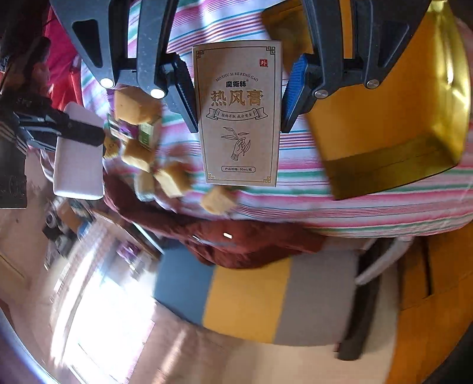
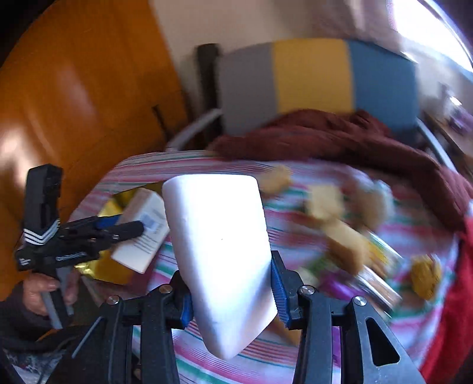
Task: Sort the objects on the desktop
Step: 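Carry both items to the gold tray and open both tools to drop them, then move both tools back over the items on the bed, then grasp the yellow sponge with the left tool while the right tool grasps a purple snack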
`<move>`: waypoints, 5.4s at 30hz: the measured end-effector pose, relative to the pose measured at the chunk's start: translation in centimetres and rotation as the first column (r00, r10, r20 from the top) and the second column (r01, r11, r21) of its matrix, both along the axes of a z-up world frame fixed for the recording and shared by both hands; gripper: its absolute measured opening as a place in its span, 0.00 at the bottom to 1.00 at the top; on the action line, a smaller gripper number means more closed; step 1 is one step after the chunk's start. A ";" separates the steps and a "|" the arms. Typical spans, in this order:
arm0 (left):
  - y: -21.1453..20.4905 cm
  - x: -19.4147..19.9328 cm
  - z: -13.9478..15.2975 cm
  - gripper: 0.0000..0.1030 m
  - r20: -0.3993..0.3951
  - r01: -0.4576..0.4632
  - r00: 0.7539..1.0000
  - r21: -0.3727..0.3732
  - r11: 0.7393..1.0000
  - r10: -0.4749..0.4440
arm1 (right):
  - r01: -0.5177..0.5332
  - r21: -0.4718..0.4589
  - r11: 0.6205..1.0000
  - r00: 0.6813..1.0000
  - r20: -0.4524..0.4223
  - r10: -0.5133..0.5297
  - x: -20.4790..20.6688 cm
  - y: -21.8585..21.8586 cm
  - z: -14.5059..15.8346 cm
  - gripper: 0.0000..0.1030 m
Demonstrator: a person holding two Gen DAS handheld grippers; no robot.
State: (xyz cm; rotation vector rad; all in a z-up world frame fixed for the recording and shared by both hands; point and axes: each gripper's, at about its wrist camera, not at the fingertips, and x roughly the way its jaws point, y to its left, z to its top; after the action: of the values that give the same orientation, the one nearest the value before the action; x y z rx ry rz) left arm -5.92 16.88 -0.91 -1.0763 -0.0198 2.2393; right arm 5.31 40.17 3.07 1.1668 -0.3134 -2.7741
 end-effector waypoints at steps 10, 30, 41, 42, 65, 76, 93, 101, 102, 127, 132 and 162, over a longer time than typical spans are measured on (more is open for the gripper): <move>-12.4 -1.3 -0.6 0.53 -0.036 -0.261 0.965 -0.015 0.965 0.260 | -0.245 -0.097 0.965 0.969 -0.005 0.246 -8.2 -15.0 -1.4 0.42; -21.3 -1.8 -5.0 0.53 0.051 -0.447 0.893 -0.023 0.894 0.447 | -0.279 -0.083 0.957 0.960 0.004 0.281 -12.9 -24.6 -4.4 0.99; -20.4 -0.8 -3.7 0.53 0.023 -0.424 0.905 -0.010 0.905 0.424 | -0.209 0.001 0.978 0.958 -0.199 0.205 -8.4 -23.7 1.2 0.99; -20.3 -0.7 -3.6 0.53 0.023 -0.420 0.907 -0.010 0.908 0.420 | -0.188 0.000 0.982 0.964 -0.189 0.185 -8.3 -23.3 1.3 0.99; -3.6 5.0 -1.3 0.62 -0.021 0.099 0.995 -0.057 0.993 -0.101 | 0.386 -0.022 0.922 0.920 -0.061 -0.386 3.0 0.1 -2.3 1.00; 7.8 8.6 -2.3 0.75 0.027 0.357 0.934 -0.090 0.930 -0.356 | 0.606 -0.085 0.791 0.794 0.003 -0.608 7.6 11.0 -4.7 1.00; 17.8 10.0 -4.5 0.87 0.049 0.450 0.893 -0.132 0.883 -0.448 | 0.642 -0.184 0.744 0.764 0.070 -0.642 8.7 13.7 -6.9 1.00; 20.8 9.8 -5.6 1.00 0.045 0.447 0.894 -0.165 0.879 -0.446 | 0.613 -0.206 0.763 0.787 0.069 -0.614 8.3 13.3 -6.9 1.00; 21.1 9.8 -5.8 1.00 0.050 0.449 0.893 -0.166 0.878 -0.447 | 0.614 -0.206 0.762 0.786 0.071 -0.614 8.3 13.4 -6.9 0.99; 22.9 8.7 -9.0 0.71 0.091 0.449 0.894 -0.191 0.873 -0.440 | 0.628 -0.145 0.764 0.774 0.213 -0.596 7.1 14.0 -9.7 0.97; 19.5 7.8 -8.7 0.70 0.096 0.400 0.916 -0.139 0.906 -0.389 | 0.595 -0.099 0.798 0.788 0.267 -0.554 6.3 13.2 -10.8 0.88; 9.6 7.1 -6.3 0.71 0.077 0.253 0.966 -0.068 0.965 -0.248 | 0.462 0.093 0.882 0.821 0.332 -0.465 5.1 9.2 -12.3 0.43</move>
State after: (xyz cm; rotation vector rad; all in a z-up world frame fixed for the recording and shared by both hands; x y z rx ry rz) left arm 1.19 26.48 -7.16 -1.1285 0.1664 1.9901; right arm 10.39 49.37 -9.27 1.7998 -0.7097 -2.9371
